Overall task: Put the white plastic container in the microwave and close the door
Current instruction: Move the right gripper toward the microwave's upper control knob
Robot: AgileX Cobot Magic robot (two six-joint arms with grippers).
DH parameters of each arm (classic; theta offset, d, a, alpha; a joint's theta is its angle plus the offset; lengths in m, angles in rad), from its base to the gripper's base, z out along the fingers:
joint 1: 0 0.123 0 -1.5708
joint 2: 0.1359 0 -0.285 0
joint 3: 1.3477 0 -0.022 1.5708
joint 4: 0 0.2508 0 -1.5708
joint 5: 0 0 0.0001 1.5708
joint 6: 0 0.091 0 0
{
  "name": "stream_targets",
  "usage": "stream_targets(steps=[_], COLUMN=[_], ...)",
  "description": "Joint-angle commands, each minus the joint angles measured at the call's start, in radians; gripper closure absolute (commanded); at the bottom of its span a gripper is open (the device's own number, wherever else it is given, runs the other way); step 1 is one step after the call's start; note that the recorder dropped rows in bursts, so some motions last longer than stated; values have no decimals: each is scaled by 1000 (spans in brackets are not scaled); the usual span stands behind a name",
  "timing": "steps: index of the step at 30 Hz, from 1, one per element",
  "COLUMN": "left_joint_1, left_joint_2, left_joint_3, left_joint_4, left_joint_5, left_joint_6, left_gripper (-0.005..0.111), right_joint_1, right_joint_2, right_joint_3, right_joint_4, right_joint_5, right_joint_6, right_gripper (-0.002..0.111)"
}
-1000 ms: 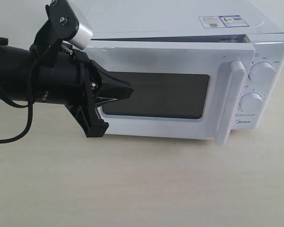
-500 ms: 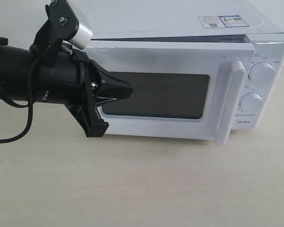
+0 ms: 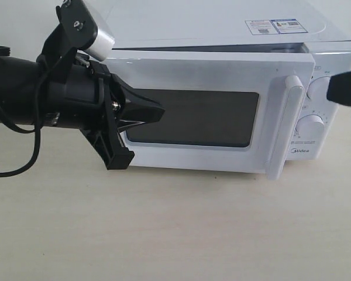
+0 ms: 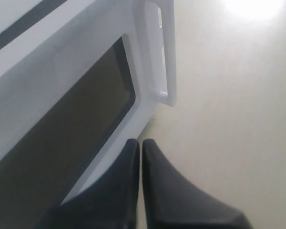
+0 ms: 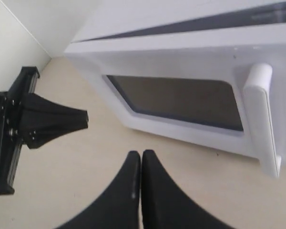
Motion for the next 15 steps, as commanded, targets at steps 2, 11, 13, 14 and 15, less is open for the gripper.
stream_targets(steps=[2,11,13,14,15], left_joint_1=[-3,-3,-3,-3,-3], left_joint_2=[1,1,1,1,1], left_joint_3=[-4,-4,-4,-4,-4], left_joint_4=[-5,-5,-5,-5,-5], left_joint_5=[1,5,5,5,5], left_joint_6=[-5,-5,-5,-5,-5], left_gripper=[103,103,103,103,103], right_joint_1=[1,1,13,30,48], right_joint_2=[98,307,339,353,365], right_joint_3=[-4,-4,-4,-4,-4], right_joint_4=[141,235,236,235,235], right_joint_5=[-133,-304,-355,-380,-417], right_joint_6=[-152,-257,-257,-263,-267], right_gripper=[108,108,108,108,108])
